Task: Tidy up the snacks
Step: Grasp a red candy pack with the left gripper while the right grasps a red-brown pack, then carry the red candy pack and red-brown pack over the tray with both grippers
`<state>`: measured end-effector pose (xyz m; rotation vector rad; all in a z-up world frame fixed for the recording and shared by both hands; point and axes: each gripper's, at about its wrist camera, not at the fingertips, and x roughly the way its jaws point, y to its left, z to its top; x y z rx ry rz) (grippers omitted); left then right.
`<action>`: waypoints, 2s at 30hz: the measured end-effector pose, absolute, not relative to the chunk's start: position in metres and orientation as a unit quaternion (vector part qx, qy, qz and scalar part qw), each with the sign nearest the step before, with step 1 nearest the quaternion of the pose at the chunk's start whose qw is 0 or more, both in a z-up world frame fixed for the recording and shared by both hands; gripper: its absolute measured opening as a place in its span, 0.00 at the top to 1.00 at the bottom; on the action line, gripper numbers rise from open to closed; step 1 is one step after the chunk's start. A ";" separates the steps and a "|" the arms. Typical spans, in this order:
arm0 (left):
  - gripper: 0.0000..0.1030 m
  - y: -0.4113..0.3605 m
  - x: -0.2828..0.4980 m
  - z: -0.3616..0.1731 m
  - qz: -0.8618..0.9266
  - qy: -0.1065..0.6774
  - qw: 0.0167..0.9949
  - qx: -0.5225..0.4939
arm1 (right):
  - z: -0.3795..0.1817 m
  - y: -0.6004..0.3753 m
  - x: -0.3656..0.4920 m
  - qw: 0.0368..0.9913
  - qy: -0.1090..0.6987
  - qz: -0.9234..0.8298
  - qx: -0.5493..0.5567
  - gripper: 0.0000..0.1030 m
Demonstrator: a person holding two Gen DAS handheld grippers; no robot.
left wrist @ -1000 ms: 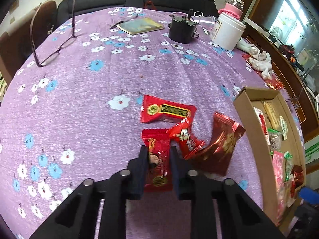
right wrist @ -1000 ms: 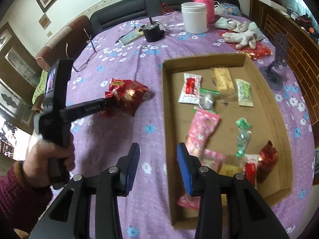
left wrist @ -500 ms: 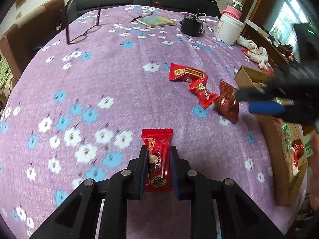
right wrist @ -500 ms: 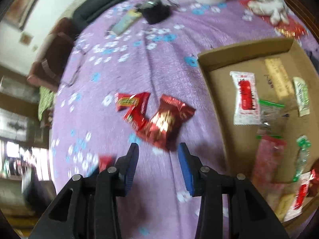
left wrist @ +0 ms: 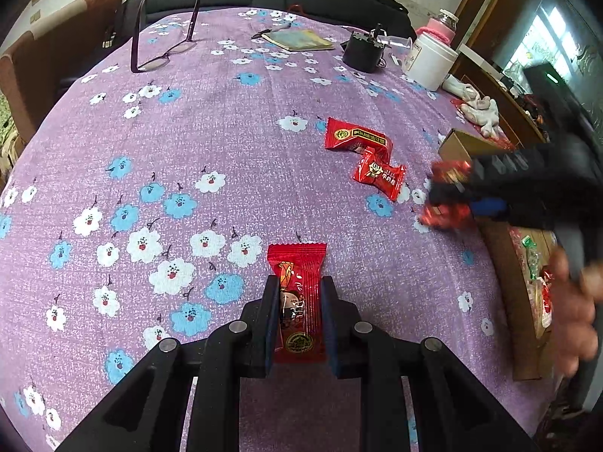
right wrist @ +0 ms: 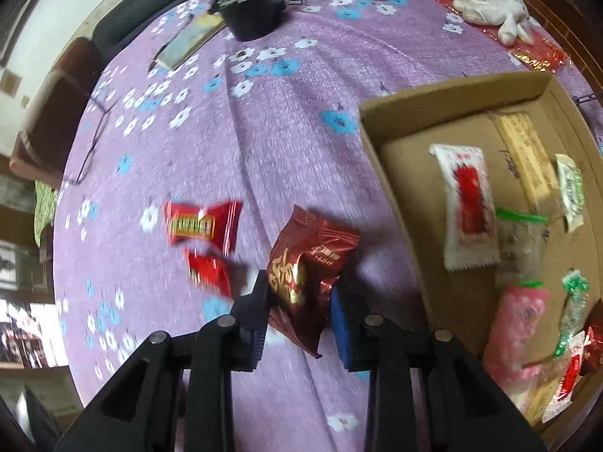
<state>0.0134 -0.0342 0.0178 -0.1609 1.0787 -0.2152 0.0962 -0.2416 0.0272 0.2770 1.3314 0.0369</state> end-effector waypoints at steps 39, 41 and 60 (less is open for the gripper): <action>0.80 -0.084 -0.065 0.034 -0.087 0.504 0.859 -0.025 | 0.041 -0.252 -0.044 0.777 0.604 0.176 -0.005 0.72; 0.80 -0.086 -0.065 0.041 -0.088 0.494 0.865 -0.022 | 0.051 -0.253 -0.044 0.786 0.591 0.183 0.004 0.72; 0.80 -0.127 -0.057 0.074 -0.107 0.462 0.880 0.023 | 0.089 -0.283 -0.045 0.824 0.537 0.181 0.032 0.72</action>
